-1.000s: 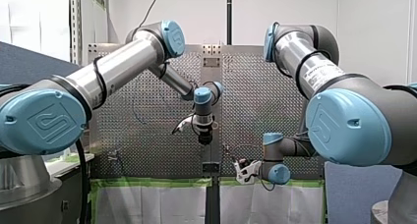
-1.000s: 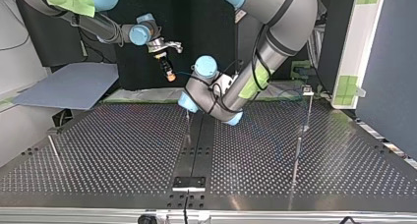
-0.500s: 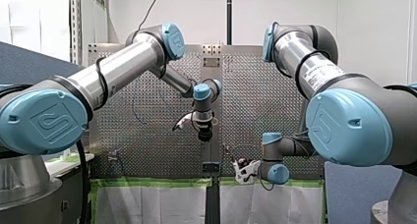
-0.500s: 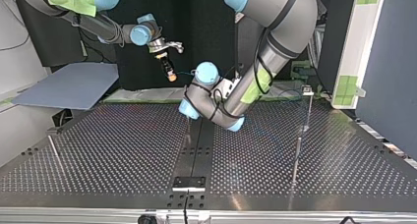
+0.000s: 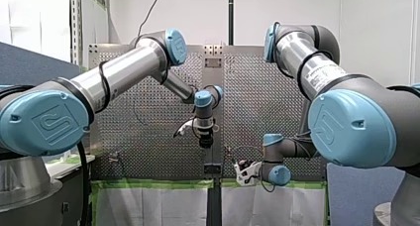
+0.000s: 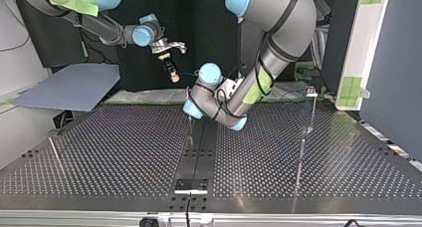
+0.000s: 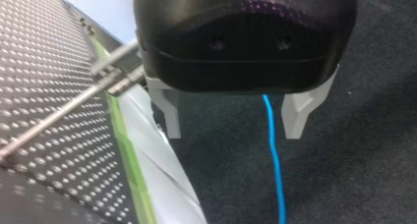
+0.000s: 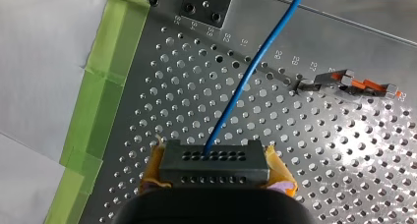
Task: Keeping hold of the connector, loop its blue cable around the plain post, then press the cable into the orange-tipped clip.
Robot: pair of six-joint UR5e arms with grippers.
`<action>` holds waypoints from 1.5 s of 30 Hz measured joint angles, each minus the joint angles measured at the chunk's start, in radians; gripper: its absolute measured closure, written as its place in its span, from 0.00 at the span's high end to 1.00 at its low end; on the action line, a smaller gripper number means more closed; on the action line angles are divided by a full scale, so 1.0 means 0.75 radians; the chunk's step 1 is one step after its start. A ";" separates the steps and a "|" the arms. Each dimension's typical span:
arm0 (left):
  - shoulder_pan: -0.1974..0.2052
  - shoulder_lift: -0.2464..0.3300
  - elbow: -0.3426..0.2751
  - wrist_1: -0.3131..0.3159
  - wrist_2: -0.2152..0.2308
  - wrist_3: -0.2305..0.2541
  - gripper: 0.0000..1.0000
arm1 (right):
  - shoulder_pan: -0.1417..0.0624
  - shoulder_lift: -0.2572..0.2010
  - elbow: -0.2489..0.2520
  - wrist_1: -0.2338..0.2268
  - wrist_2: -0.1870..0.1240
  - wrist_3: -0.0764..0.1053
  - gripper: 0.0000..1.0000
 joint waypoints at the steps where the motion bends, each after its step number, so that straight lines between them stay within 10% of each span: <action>1: 0.000 -0.009 0.000 0.002 -0.001 0.000 1.00 | 0.000 0.000 0.000 0.000 0.000 0.000 0.00; 45: 0.012 -0.233 0.040 0.201 -0.028 -0.064 1.00 | 0.010 0.000 0.000 0.000 -0.002 -0.004 0.00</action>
